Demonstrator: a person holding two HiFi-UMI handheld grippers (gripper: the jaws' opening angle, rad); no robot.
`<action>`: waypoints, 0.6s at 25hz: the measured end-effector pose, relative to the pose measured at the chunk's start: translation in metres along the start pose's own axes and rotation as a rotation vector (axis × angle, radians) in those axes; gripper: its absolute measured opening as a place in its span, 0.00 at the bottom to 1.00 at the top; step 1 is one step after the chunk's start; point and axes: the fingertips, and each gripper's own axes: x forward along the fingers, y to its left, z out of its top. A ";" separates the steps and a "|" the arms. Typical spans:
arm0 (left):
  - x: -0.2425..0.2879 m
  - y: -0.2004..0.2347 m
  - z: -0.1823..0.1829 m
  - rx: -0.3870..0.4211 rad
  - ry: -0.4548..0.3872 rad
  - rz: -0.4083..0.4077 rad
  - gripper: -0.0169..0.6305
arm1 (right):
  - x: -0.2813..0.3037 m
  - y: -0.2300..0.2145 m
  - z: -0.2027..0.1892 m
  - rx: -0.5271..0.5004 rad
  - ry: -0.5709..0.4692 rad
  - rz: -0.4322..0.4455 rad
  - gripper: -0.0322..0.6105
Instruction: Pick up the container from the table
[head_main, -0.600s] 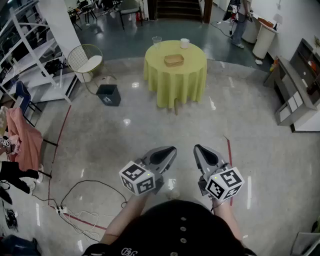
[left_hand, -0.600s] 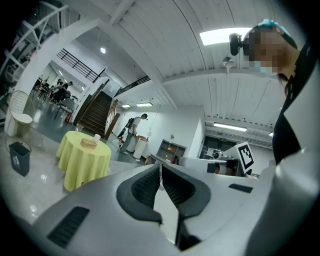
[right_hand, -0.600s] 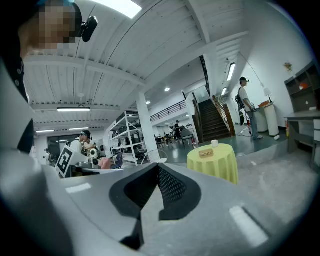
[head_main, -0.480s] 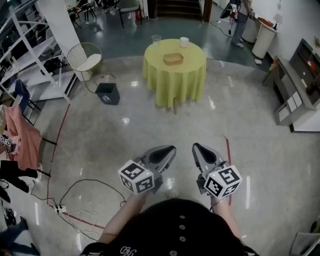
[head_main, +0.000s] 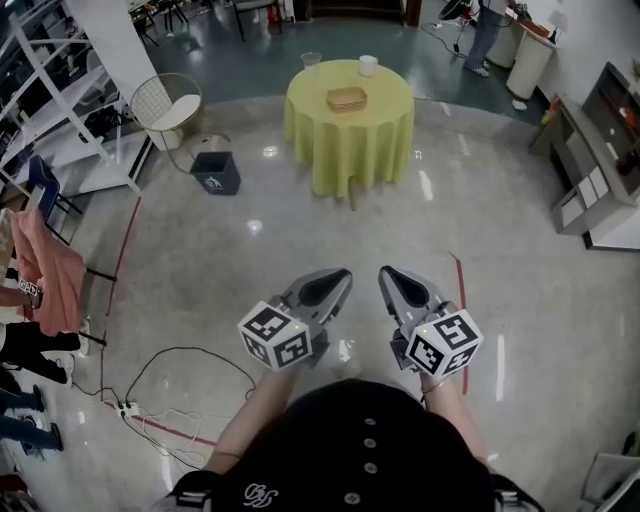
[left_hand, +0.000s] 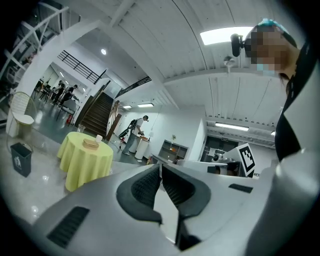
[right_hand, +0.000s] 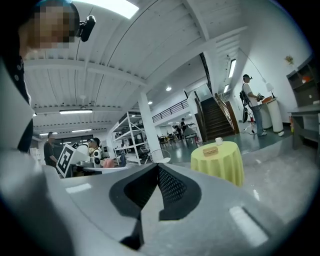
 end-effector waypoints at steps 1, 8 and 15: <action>0.001 0.000 0.000 -0.002 -0.001 -0.001 0.06 | 0.001 0.001 0.000 0.000 0.002 0.000 0.05; 0.013 0.000 -0.003 -0.021 -0.008 -0.025 0.06 | 0.009 -0.004 -0.005 0.029 0.010 0.055 0.05; 0.037 0.005 0.002 -0.043 -0.075 -0.011 0.06 | 0.003 -0.022 -0.008 0.052 0.000 0.073 0.05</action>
